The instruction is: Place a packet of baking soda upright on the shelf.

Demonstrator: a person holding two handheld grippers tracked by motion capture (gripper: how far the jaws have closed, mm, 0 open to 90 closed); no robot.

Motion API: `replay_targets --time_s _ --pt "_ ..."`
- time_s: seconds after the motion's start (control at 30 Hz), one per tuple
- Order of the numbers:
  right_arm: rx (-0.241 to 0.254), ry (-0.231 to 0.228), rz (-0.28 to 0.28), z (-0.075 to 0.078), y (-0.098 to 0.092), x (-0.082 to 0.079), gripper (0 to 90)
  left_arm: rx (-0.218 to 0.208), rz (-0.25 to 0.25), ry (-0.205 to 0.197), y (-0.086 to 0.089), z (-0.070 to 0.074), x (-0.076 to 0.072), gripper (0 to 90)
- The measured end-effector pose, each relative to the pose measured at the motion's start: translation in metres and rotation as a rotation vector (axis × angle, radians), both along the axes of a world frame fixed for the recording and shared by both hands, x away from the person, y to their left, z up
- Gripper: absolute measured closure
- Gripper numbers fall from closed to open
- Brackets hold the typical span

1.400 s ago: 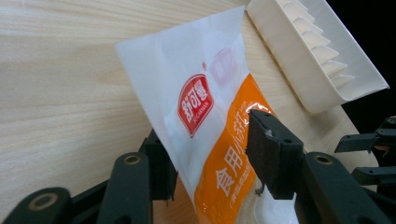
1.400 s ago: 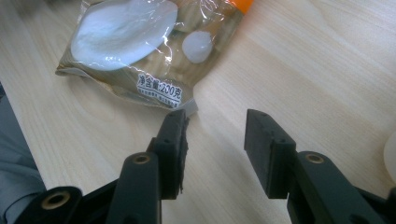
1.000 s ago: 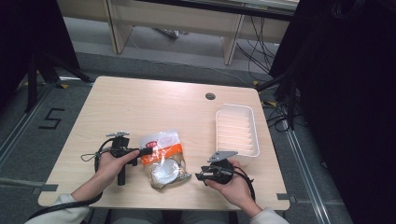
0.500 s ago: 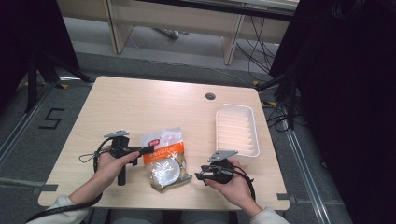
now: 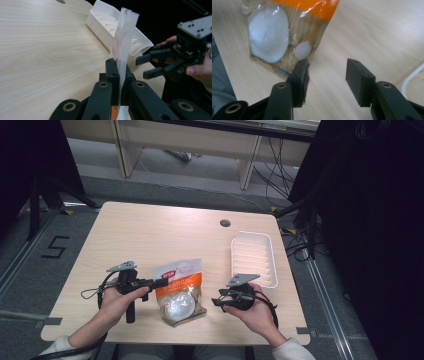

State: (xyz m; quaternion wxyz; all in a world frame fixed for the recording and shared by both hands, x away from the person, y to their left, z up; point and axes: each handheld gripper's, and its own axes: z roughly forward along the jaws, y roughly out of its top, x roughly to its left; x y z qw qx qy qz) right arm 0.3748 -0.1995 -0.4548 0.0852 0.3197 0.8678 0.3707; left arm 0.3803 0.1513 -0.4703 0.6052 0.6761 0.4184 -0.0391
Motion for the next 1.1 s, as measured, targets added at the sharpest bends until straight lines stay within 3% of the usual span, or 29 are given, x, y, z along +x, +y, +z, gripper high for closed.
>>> replay_targets --time_s 0.1,0.17,0.2,0.23,0.27,0.3,0.47,0.53,0.57,0.6,0.73,0.87,0.93,0.97,1.1 --pt "-0.006 -0.026 0.001 0.008 -0.002 0.002 52.0 -0.006 -0.007 -0.007 -0.002 0.003 -0.004 89.0" --pt "-0.019 -0.062 0.011 0.025 -0.004 0.009 49.7 -0.013 -0.023 -0.019 -0.004 0.005 -0.006 89.1" --pt "-0.019 -0.062 0.011 0.025 -0.004 0.009 49.7 -0.011 -0.025 -0.025 -0.005 0.007 -0.008 89.1" --pt "-0.043 -0.063 0.024 0.038 -0.004 0.013 48.8 -0.013 -0.029 -0.028 -0.006 0.009 -0.009 89.0" --pt "-0.043 -0.063 0.024 0.038 -0.004 0.013 48.8 -0.015 -0.04 -0.035 -0.007 0.01 -0.01 89.0" --pt "-0.057 -0.083 0.03 0.048 -0.002 0.016 48.5 -0.014 -0.036 -0.036 -0.008 0.01 -0.011 89.0" --pt "-0.083 -0.106 0.072 0.063 0.005 0.02 47.6 -0.007 -0.051 -0.057 -0.01 0.013 -0.015 89.0" --pt "-0.121 -0.092 0.129 0.071 0.014 0.024 46.7 -0.002 -0.052 -0.061 -0.012 0.015 -0.017 89.0" --pt "-0.121 -0.092 0.129 0.071 0.014 0.024 46.7 -0.002 -0.056 -0.066 -0.012 0.015 -0.017 89.0" --pt "-0.164 -0.075 0.143 0.077 0.02 0.026 46.6 -0.002 -0.061 -0.074 -0.014 0.016 -0.019 89.0" --pt "-0.234 -0.077 0.215 0.088 0.031 0.035 46.8 0.003 -0.07 -0.086 -0.015 0.018 -0.022 89.0" --pt "-0.268 -0.063 0.25 0.097 0.037 0.04 46.8 0.006 -0.084 -0.098 -0.017 0.019 -0.024 89.0" --pt "-0.297 -0.05 0.299 0.102 0.044 0.044 46.8 0.015 -0.077 -0.1 -0.017 0.02 -0.025 89.0" --pt "-0.312 -0.044 0.317 0.103 0.047 0.045 47.5 0.029 -0.084 -0.12 -0.018 0.021 -0.025 89.0" --pt "-0.33 -0.021 0.388 0.103 0.054 0.05 52.6 0.033 -0.085 -0.122 -0.019 0.021 -0.027 89.0"
